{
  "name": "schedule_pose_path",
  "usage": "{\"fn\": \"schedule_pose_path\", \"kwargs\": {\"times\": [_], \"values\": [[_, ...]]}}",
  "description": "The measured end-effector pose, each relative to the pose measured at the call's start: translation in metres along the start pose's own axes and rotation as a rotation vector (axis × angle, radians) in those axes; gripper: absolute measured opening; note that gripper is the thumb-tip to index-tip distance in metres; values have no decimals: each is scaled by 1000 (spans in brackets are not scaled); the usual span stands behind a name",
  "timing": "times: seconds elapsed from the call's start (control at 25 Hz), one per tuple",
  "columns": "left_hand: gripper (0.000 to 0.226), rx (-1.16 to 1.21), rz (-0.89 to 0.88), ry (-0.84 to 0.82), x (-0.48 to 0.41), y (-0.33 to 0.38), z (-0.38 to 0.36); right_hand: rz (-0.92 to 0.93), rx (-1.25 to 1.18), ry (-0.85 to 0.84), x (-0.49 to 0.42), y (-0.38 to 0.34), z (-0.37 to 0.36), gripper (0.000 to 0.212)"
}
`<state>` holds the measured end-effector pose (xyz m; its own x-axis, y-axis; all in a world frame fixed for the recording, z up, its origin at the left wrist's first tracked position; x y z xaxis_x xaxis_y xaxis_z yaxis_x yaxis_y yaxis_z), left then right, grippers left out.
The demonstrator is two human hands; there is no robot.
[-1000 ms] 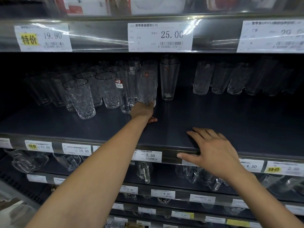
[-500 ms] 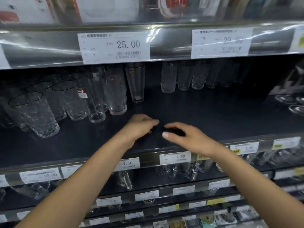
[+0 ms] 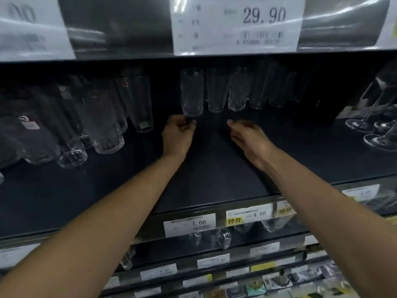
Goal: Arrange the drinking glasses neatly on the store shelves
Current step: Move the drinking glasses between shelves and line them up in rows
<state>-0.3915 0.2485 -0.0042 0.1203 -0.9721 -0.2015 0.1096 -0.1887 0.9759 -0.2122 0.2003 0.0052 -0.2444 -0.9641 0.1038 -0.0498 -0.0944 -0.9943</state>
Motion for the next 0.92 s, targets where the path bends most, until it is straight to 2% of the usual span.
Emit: {"fn": "schedule_pose_path", "kwargs": {"times": [0.24, 0.44, 0.6, 0.68, 0.84, 0.92], "values": [[39, -6, -150, 100, -52, -7, -34, 138, 47, 67, -79, -2, -6, 31], [74, 12, -114, 87, -84, -11, -48, 258, 222, 131, -119, -2, -15, 42], [93, 2, -88, 53, -101, -17, -53, 296, 377, 222, -137, -4, -24, 36], [93, -20, -84, 35, -108, -19, -55, 297, 425, 267, -144, -5, -30, 43], [93, -37, -75, 24, -114, -22, -53, 275, 511, 349, -157, -5, -40, 70], [95, -65, -67, 28, -115, -23, -53, 267, 560, 373, -157, -6, -42, 73]]}}
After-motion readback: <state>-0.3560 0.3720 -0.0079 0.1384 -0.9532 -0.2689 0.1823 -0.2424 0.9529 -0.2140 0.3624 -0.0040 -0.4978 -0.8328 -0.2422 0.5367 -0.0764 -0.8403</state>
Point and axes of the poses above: each hand's wrist, its own x-axis away from the middle knuckle, its own z-axis out of the back of the hand, y = z × x, the point moved 1 cm from there along -x, towards the middle knuckle, and after that the axes turned 5 degrees about x, right-handed, at the moved point
